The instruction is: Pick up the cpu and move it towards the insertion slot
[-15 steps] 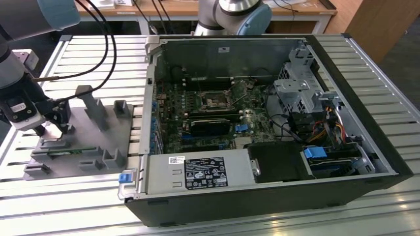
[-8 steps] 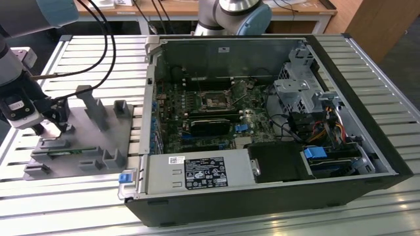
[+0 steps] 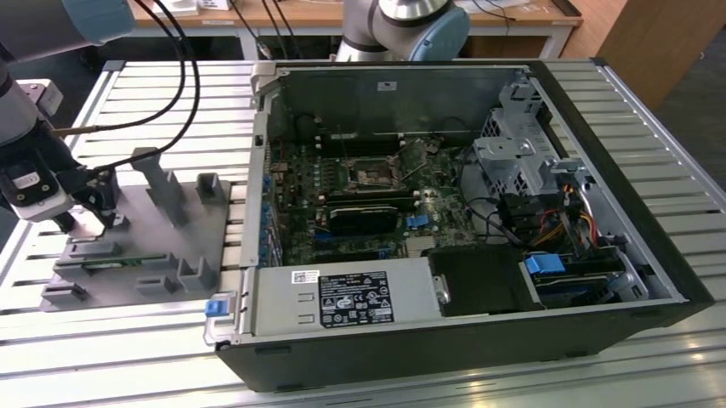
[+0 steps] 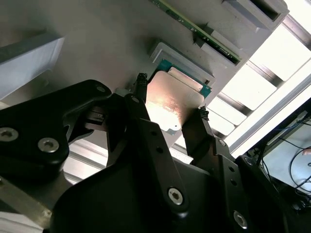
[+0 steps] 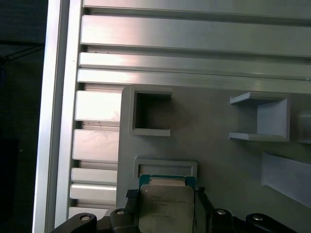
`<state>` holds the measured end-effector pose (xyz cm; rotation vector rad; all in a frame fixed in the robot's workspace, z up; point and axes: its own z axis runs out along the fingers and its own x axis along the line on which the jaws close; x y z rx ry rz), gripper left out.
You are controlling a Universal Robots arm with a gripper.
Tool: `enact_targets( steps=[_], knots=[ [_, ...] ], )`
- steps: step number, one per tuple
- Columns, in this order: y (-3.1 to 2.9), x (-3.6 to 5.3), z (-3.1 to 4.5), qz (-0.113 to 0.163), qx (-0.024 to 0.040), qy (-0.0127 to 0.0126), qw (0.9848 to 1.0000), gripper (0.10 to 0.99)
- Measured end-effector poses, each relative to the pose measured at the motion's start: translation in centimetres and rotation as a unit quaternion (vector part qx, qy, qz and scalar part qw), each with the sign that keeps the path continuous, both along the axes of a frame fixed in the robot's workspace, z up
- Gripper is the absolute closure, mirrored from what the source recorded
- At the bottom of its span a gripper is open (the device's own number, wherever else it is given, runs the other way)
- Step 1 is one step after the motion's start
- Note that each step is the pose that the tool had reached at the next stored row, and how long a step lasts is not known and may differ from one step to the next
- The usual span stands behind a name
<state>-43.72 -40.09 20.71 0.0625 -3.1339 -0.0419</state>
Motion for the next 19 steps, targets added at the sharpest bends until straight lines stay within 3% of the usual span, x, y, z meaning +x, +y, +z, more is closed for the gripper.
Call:
enact_targets(
  steps=[19],
  knots=[
    [0.00,0.00,0.39,0.000,-0.0001,0.0001,1.0000,0.545]
  ],
)
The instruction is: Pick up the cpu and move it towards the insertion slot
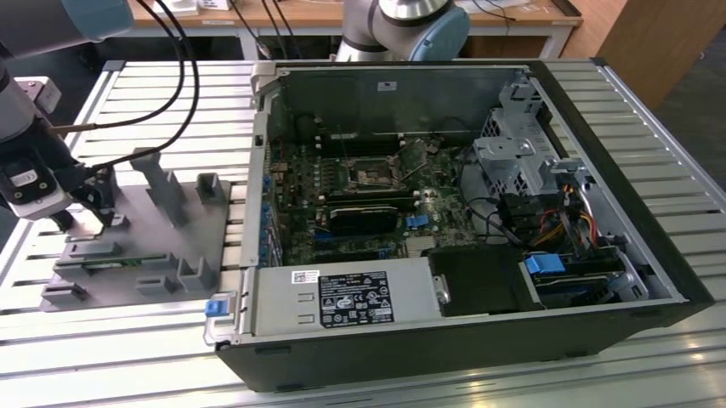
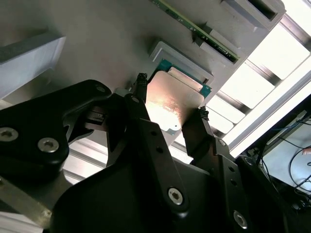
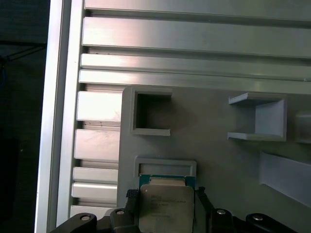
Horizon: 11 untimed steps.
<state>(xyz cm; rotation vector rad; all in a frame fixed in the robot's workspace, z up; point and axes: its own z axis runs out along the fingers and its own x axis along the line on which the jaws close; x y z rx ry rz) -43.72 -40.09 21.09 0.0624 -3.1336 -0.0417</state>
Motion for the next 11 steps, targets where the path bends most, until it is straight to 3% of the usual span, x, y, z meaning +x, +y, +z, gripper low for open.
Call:
enact_targets(
  steps=[11],
  knots=[
    [0.00,0.00,0.71,0.000,0.0001,-0.0001,1.0000,0.545]
  ],
)
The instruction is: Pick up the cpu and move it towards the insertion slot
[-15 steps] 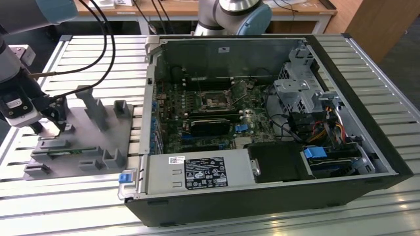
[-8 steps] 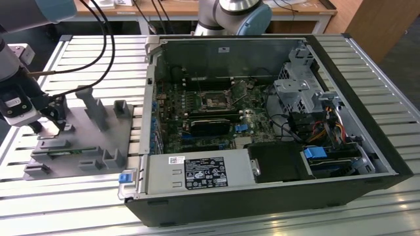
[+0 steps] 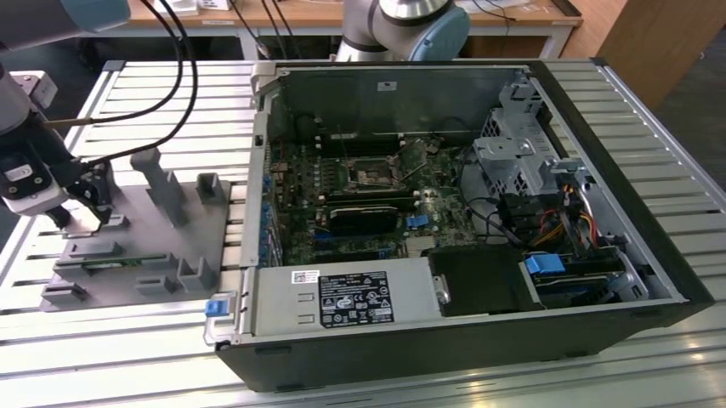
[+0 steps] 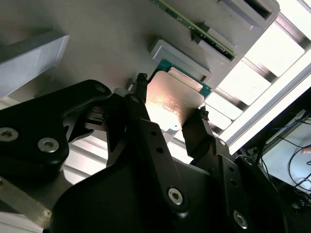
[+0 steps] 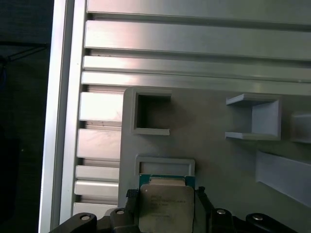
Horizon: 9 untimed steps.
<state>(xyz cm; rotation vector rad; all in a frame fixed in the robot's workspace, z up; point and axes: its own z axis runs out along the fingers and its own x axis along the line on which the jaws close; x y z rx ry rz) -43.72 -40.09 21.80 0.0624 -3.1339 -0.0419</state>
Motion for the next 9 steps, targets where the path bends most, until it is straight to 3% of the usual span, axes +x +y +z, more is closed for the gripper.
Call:
enact_targets(
  steps=[9],
  knots=[
    [0.00,0.00,0.59,0.000,0.0000,0.0000,1.0000,0.545]
  ],
)
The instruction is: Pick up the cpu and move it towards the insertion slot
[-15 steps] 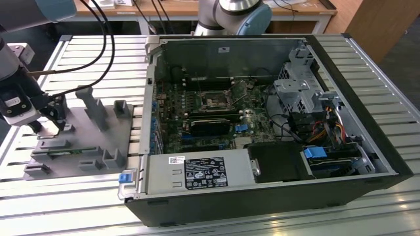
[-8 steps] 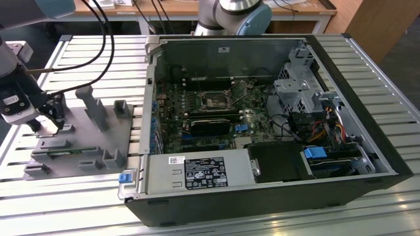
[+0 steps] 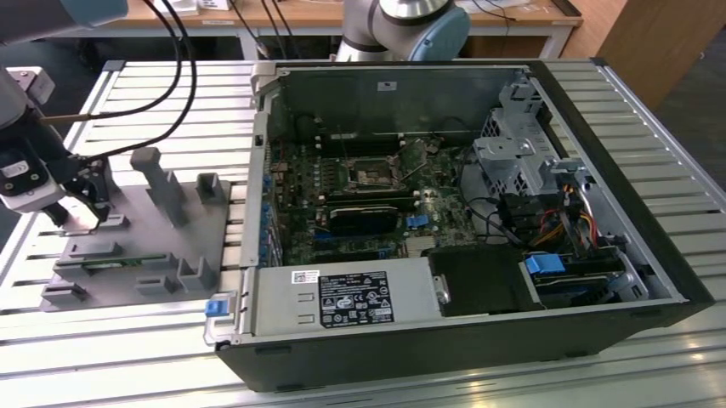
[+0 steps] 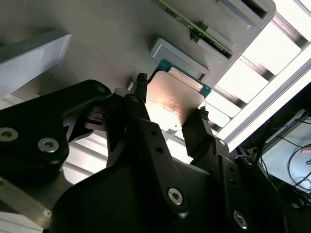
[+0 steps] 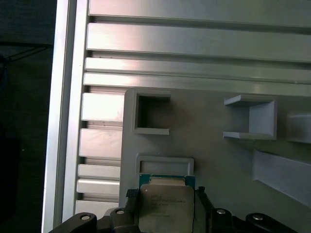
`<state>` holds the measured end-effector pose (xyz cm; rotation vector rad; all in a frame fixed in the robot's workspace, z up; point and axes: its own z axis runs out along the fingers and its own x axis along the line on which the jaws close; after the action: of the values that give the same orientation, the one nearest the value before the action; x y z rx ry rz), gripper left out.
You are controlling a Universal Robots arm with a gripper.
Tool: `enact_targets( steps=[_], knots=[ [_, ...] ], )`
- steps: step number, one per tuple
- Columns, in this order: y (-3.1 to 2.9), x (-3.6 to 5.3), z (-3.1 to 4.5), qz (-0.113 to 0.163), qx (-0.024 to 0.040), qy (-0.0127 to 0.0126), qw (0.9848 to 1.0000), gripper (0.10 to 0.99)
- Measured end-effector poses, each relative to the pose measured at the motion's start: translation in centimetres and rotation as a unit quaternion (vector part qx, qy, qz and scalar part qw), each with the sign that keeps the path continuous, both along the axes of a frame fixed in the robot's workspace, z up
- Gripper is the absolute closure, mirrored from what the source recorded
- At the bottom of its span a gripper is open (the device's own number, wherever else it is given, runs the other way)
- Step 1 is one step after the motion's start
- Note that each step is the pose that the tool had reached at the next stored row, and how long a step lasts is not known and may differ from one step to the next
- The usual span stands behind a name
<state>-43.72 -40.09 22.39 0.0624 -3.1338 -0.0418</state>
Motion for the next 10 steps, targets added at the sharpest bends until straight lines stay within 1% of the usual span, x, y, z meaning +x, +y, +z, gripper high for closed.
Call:
enact_targets(
  steps=[10],
  knots=[
    [0.01,0.00,0.56,0.000,0.0000,0.0000,1.0000,0.545]
  ],
)
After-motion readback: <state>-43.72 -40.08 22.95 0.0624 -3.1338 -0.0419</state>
